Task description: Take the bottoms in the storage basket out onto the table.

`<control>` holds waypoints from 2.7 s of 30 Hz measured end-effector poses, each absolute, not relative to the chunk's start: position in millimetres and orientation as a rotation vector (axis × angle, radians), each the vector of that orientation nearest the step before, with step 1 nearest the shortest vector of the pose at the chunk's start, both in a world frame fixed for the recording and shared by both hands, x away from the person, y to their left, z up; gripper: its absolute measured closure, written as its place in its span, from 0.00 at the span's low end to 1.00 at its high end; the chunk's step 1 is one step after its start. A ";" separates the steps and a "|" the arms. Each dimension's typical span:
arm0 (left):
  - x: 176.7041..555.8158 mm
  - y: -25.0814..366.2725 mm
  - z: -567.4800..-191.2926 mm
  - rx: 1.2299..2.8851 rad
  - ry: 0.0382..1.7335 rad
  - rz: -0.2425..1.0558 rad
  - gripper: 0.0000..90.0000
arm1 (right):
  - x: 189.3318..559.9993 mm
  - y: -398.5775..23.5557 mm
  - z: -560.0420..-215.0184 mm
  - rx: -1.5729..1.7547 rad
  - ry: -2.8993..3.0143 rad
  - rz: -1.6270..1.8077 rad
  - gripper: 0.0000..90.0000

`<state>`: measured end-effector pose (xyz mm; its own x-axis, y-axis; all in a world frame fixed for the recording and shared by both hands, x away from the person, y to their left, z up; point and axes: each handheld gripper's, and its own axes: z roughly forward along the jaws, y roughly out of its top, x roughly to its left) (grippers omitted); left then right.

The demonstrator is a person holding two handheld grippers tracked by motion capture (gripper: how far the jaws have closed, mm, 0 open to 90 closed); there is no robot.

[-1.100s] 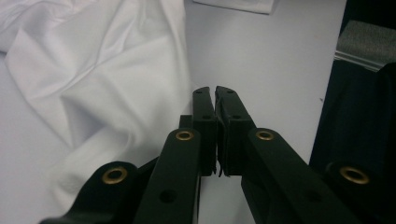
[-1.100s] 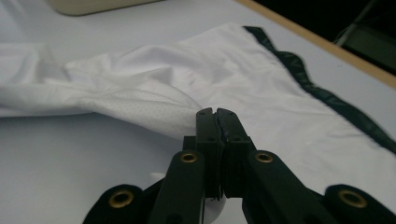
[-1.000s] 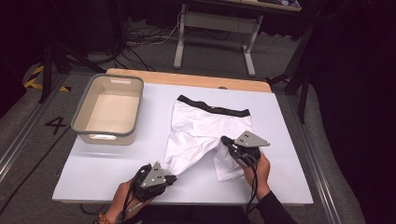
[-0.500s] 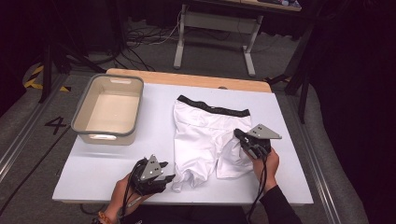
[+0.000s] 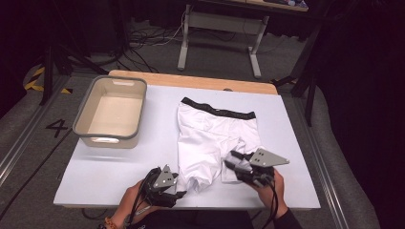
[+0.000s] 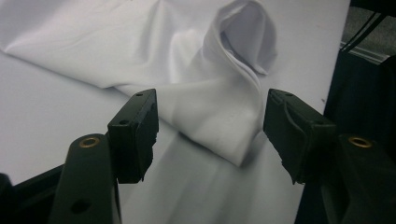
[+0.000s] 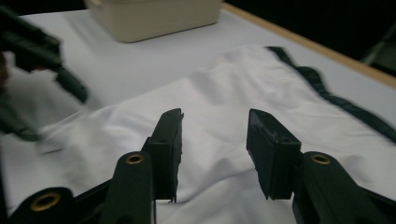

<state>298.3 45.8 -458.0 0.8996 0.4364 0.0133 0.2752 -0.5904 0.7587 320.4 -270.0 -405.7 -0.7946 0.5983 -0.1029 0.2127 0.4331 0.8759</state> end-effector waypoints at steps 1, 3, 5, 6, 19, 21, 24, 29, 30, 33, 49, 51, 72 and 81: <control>298.3 45.8 -458.0 2.236 0.507 0.251 0.40 | 320.4 -270.0 -405.7 0.688 2.291 1.316 0.60; 297.0 45.8 -459.4 2.246 0.521 0.254 0.40 | 313.0 -256.3 -416.0 0.639 2.371 1.283 0.56; 301.1 43.3 -463.9 2.277 0.555 0.260 0.41 | 308.5 -238.1 -430.1 0.567 2.491 1.253 0.44; 301.1 43.3 -463.9 2.277 0.555 0.260 0.41 | 308.5 -238.1 -430.1 0.567 2.491 1.253 0.44; 315.7 50.9 -458.4 2.275 0.588 0.330 0.90 | 313.1 -216.3 -449.2 0.452 2.589 1.146 0.97; 316.2 58.1 -452.5 2.237 0.595 0.356 0.95 | 311.4 -220.1 -443.2 0.447 2.561 1.186 0.98; 314.9 64.1 -443.0 2.200 0.585 0.423 0.95 | 309.2 -222.2 -437.9 0.446 2.542 1.231 0.98; 300.3 79.7 -412.8 2.118 0.538 0.589 0.95 | 300.3 -219.6 -425.8 0.440 2.479 1.356 0.98; 297.1 82.5 -408.7 2.106 0.538 0.612 0.95 | 298.9 -218.0 -424.7 0.441 2.470 1.366 0.98; 290.9 98.8 -396.6 2.059 0.561 0.676 0.95 | 296.2 -213.1 -425.6 0.427 2.472 1.351 0.94; 292.6 124.2 -395.9 1.965 0.643 0.606 0.74 | 311.4 -224.1 -433.6 0.560 2.449 1.282 0.75; 300.8 117.5 -403.3 2.001 0.651 0.574 0.71 | 315.2 -223.0 -435.8 0.576 2.458 1.271 0.71; 390.7 71.3 -461.6 2.221 0.810 0.335 0.61 | 355.3 -167.2 -452.3 0.519 2.699 1.093 1.00; 387.6 67.4 -462.0 2.217 0.822 0.382 0.62 | 329.2 -210.8 -419.8 0.451 2.648 1.240 1.00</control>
